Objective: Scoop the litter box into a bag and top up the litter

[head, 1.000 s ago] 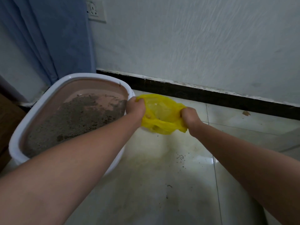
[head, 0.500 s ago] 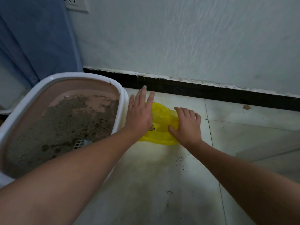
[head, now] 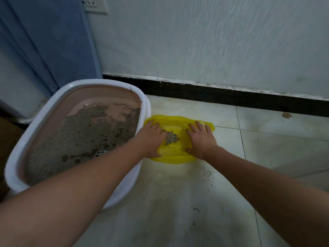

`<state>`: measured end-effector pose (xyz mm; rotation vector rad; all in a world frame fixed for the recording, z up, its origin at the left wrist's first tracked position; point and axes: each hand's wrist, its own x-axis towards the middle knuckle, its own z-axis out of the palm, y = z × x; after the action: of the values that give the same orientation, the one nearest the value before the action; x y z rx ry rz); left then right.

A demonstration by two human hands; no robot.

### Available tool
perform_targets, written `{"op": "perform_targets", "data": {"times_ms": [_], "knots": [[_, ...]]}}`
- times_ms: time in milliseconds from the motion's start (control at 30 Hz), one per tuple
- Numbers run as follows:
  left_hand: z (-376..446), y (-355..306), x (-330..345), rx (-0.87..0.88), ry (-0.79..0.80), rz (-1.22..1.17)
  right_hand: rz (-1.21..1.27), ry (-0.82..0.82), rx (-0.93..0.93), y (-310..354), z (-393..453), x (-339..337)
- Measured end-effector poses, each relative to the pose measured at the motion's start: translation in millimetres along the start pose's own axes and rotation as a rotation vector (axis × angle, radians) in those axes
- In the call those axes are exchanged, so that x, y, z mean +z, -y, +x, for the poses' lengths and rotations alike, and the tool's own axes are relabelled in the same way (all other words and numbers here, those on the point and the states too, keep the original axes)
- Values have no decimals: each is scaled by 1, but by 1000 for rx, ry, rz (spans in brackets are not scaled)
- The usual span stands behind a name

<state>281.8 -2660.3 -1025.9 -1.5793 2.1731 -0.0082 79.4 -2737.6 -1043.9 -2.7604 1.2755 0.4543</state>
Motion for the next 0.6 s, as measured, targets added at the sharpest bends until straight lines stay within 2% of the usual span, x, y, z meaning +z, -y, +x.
{"op": "perform_targets", "data": {"times_ms": [100, 200, 267, 367, 500, 600], "knots": [[6, 1, 1, 59, -17, -57, 56, 62, 7, 1, 0, -4], [8, 4, -4, 88, -216, -222, 104, -77, -72, 0, -3, -8], [6, 6, -4, 76, -349, -226, 131, -170, -108, -2, -6, -11], [-1, 3, -3, 52, -459, -262, 134, -191, -114, -2, -13, -12], [-14, 3, -19, 94, -684, -395, 185, -324, -152, 1, -20, -21], [-28, 13, -35, -11, -747, -444, 255, -388, -154, 10, -22, -38]]}}
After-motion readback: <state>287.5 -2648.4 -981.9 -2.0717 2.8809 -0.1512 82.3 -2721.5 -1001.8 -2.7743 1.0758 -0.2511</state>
